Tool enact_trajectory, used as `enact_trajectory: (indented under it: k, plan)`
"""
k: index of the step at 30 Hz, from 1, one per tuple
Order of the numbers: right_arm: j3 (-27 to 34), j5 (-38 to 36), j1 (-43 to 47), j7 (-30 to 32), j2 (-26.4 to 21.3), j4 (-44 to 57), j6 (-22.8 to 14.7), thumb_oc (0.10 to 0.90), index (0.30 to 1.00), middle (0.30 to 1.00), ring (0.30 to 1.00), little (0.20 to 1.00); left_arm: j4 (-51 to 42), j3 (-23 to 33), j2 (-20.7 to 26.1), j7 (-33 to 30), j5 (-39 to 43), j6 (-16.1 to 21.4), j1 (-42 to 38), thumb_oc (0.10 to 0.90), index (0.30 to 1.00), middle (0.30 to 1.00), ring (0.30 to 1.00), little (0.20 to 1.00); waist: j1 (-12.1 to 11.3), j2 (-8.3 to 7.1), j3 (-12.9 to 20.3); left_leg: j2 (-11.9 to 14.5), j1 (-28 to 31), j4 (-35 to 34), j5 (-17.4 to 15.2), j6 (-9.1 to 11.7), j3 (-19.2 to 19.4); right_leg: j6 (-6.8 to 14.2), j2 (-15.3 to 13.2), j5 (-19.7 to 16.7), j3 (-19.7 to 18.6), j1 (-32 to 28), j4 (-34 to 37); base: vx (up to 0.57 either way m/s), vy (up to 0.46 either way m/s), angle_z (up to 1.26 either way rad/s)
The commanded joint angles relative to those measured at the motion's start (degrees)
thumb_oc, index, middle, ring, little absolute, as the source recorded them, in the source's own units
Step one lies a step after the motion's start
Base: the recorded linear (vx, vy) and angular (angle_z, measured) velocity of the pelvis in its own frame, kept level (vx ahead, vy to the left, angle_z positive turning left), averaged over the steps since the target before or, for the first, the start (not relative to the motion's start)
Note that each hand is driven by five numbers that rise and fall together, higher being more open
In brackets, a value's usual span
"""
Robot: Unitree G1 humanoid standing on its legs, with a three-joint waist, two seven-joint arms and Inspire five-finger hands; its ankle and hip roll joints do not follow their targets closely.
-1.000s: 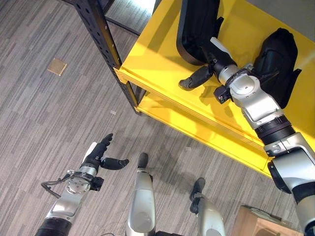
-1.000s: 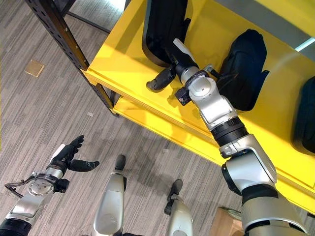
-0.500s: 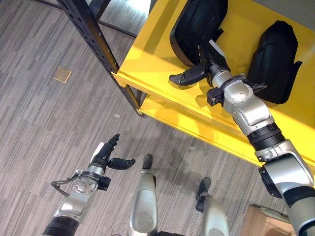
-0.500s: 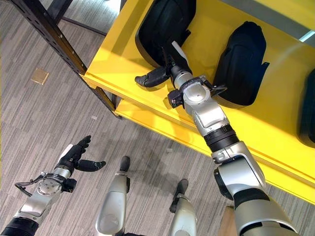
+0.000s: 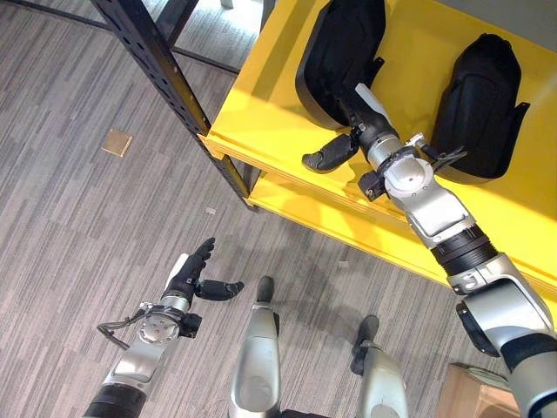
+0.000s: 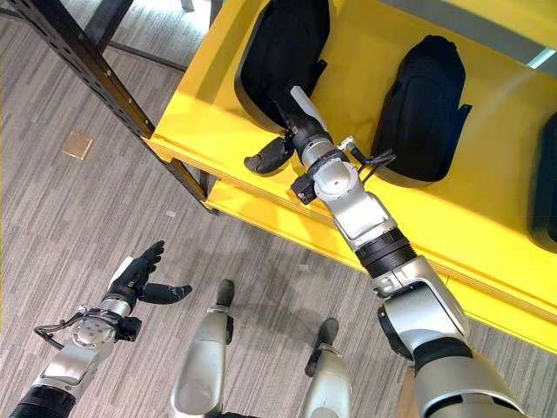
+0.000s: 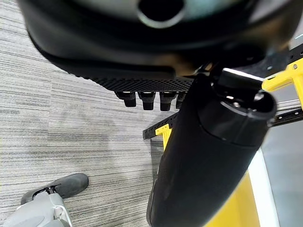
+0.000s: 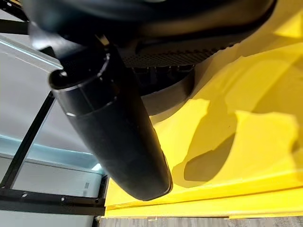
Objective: Move parts from the plastic box to the shelf.
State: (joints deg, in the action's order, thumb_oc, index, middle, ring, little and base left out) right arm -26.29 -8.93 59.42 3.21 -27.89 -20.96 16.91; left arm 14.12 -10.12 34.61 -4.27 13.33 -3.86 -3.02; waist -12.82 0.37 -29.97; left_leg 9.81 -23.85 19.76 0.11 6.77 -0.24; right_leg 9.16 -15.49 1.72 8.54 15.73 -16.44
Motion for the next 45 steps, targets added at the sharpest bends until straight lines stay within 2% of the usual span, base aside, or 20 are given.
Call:
enact_trajectory:
  k: [1, 7, 8, 11, 12, 24, 35, 40, 45]
  plan:
    - [0.23, -0.4, -2.54, 5.34, -2.94, 0.47, 0.8, 0.9, 1.0, 1.0, 1.0, 1.0, -4.62, 0.25, -0.16, -0.85, 1.81, 1.64, 0.65, 0.9, 1.0, 1.0, 1.0, 1.0, -0.49, 1.21, 0.18, -2.31, 0.01, 0.79, -3.04, -3.97, 4.14, -4.67, 2.76, 9.91, 3.96, -0.83, -9.07, 0.0, 0.0, 0.0]
    - [3.02, -2.14, -1.39, 7.95, -3.92, -0.05, -1.63, 0.9, 1.0, 1.0, 1.0, 1.0, -4.8, -0.34, -0.41, -1.31, 2.21, 1.16, 0.31, 0.9, 1.0, 1.0, 1.0, 1.0, -0.21, 1.69, 0.18, -2.49, 0.13, 1.31, -3.47, -4.16, 4.09, -4.81, 2.61, 10.08, 3.84, -0.56, -9.72, 0.0, 0.01, -0.01]
    - [3.51, -2.72, -1.44, 8.69, -4.14, 0.37, -2.96, 0.9, 1.0, 1.0, 1.0, 1.0, -4.71, -0.4, -0.5, -0.96, 2.18, 1.11, 0.41, 0.9, 1.0, 1.0, 1.0, 1.0, -0.14, 1.78, 0.18, -2.52, 0.16, 1.51, -3.61, -4.2, 4.09, -4.86, 2.53, 10.19, 3.81, -0.55, -9.93, 0.0, 0.0, 0.0]
    - [5.03, -0.51, -2.32, 9.07, -4.81, 4.22, -4.52, 0.9, 1.0, 1.0, 1.0, 1.0, -5.42, -0.03, -0.7, -0.34, 2.05, 0.62, 1.34, 0.9, 1.0, 1.0, 1.0, 1.0, 0.3, 2.06, 0.18, -2.63, 0.42, 1.96, -3.89, -4.28, 3.91, -5.0, 2.46, 10.42, 3.5, -0.39, -10.73, 0.03, 0.043, 0.01]
    - [5.48, -0.94, -2.93, 9.07, -5.16, 8.59, -4.13, 0.9, 1.0, 1.0, 1.0, 1.0, -5.18, 0.03, -1.07, 0.09, 2.11, 0.94, 1.73, 0.9, 1.0, 1.0, 1.0, 1.0, 0.76, 2.43, 0.18, -2.48, -0.19, 1.92, -2.78, -4.87, 4.31, -5.52, 2.48, 9.44, 3.63, 0.73, -11.04, -0.02, 0.064, -0.01]
    - [5.79, -0.65, -5.84, 9.31, -3.84, 17.18, -5.01, 0.9, 1.0, 1.0, 1.0, 1.0, -5.52, -0.11, -2.06, 0.45, 1.89, 1.16, 2.46, 0.9, 1.0, 1.0, 1.0, 1.0, 1.86, 2.87, 0.18, -2.84, 0.0, 2.36, -3.22, -5.2, 4.5, -5.64, 2.23, 9.54, 2.65, 1.92, -12.09, 0.0, 0.019, -0.01]
    - [5.29, -5.07, -8.22, 8.99, -2.27, 24.78, -7.12, 0.9, 1.0, 1.0, 1.0, 1.0, -5.19, -0.6, -2.87, 0.59, 2.42, 1.55, 2.35, 0.9, 1.0, 1.0, 1.0, 1.0, 2.57, 3.22, 0.18, -2.89, 0.52, 1.78, -3.08, -5.14, 4.66, -5.61, 2.17, 9.46, 2.3, 2.47, -12.33, -0.01, 0.009, -0.03]
    - [5.16, -6.2, -8.67, 11.49, -0.03, 25.27, -10.88, 0.9, 1.0, 1.0, 1.0, 1.0, -4.87, -1.29, -3.56, 0.95, 2.58, 1.77, 2.09, 0.9, 1.0, 1.0, 1.0, 1.0, 2.73, 3.88, 0.18, -3.11, 1.38, 1.49, -3.08, -5.23, 4.61, -5.58, 1.94, 9.35, 2.21, 2.1, -12.34, 0.0, 0.035, 0.0]
    - [5.81, -5.91, -8.34, 11.51, 0.58, 25.5, -14.49, 0.9, 1.0, 1.0, 1.0, 1.0, -4.36, -1.8, -3.82, 1.22, 2.78, 1.85, 1.96, 0.9, 1.0, 1.0, 1.0, 1.0, 2.76, 4.0, 0.18, -3.2, 2.29, 1.3, -3.26, -5.28, 4.62, -5.47, 1.75, 9.19, 2.35, 1.08, -11.76, 0.0, 0.0, 0.0]
